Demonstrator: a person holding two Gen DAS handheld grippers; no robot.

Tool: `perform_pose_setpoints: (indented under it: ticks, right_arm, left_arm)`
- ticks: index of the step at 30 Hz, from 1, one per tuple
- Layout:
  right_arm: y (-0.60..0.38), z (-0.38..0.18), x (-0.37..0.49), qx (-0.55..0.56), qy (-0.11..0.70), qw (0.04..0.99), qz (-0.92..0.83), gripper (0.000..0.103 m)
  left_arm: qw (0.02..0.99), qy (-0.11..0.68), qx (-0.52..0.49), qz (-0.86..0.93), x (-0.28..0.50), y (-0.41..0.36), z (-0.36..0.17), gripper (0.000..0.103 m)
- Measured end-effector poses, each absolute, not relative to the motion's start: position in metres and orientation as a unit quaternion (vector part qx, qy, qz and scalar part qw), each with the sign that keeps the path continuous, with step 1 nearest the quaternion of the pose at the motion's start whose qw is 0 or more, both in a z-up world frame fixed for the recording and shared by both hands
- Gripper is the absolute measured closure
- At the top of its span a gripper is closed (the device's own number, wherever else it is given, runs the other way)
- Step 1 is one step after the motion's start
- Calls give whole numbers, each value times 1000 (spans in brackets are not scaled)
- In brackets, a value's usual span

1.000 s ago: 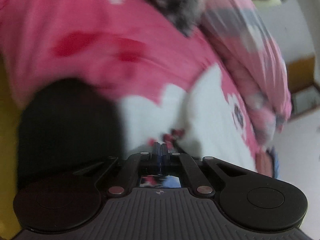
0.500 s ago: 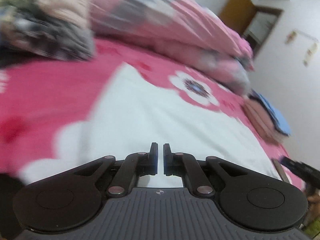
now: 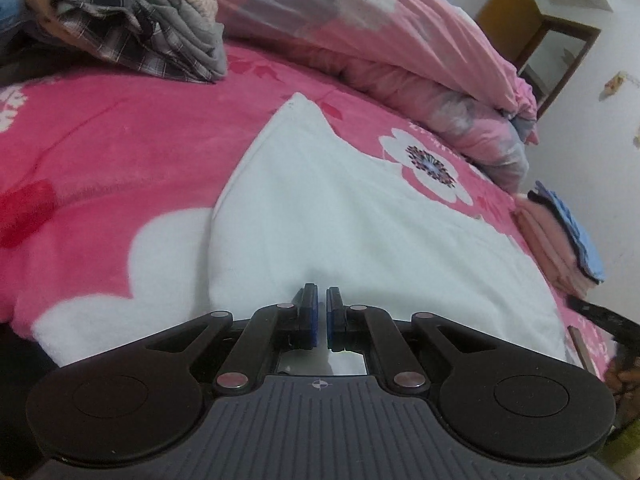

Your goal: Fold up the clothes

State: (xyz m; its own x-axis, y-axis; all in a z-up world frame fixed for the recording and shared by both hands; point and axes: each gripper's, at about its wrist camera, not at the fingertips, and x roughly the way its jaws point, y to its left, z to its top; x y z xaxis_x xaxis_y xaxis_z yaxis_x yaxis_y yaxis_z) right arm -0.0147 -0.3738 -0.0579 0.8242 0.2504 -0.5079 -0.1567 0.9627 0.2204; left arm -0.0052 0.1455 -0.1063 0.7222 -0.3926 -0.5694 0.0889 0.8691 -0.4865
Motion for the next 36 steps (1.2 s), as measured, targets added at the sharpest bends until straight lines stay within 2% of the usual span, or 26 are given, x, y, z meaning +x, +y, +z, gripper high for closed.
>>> perform_pose_setpoints:
  ticks: [3,6,9,11,13,16,21,25,26,27,30,36]
  right_arm:
    - [-366,-72,9,64,313,938,133,82]
    - [-389,-78,24,65,330,940,54,81]
    - [-418,-61,28,138,299,943,47,79]
    - [-420,-53,41,149,295,942,56,78]
    - [-418,-51,60,141,296,942,64,67]
    - [-421,-55,93,159,311,934,76,56]
    - [-424,-71,137,179,351,914,98,56]
    - [-426,-86,156,196,384,894,120,67]
    - [-426,-88,158,201,388,891,124,72]
    - [-426,-89,157,204,389,890,126,84]
    - [-427,-88,150,209,375,895,121,94]
    - [-428,-76,138,197,326,920,96,96]
  left_arm:
    - [902,346,-220,-136,-7,149,-108,99]
    - [899,345,-229,-141,-9,155,-110,99]
    - [895,344,-241,-150,-8,160,-114,98]
    - [893,344,-248,-153,-7,162,-116,98]
    - [891,344,-253,-154,-7,163,-118,98]
    - [889,343,-258,-158,-7,165,-119,98]
    - [888,343,-259,-162,-6,166,-119,98]
    - [888,341,-261,-164,-7,166,-121,98]
    - [888,341,-262,-164,-7,167,-121,98]
    - [887,341,-264,-164,-6,167,-122,98]
    - [885,342,-270,-164,-6,168,-122,98]
    - [885,344,-268,-164,-7,169,-122,98]
